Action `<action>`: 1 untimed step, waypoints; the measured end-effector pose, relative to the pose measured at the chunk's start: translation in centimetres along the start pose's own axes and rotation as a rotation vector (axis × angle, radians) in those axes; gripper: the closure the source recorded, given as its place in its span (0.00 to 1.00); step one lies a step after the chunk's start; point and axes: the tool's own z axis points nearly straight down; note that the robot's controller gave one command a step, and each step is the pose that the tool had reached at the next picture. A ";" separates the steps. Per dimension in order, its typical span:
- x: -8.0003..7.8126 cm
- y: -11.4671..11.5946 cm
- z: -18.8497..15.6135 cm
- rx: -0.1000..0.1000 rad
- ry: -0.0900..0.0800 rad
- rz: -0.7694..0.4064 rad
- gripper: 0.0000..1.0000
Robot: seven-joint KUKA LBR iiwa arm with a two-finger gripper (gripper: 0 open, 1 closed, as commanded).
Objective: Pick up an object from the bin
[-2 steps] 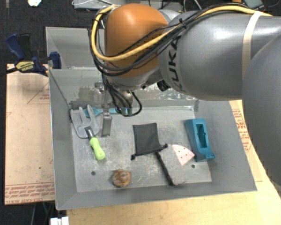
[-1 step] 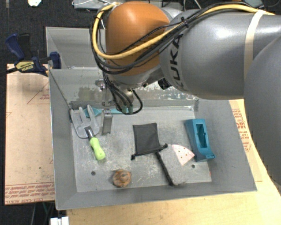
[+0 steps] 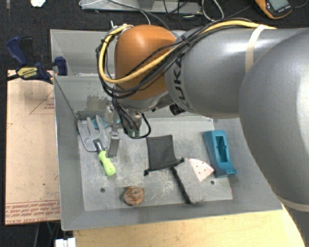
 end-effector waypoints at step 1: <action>0.2 -0.4 3.0 -0.003 -0.004 0.066 0.00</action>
Offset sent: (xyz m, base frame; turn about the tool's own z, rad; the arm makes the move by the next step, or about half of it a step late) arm -0.0122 -0.0077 -0.0445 0.4370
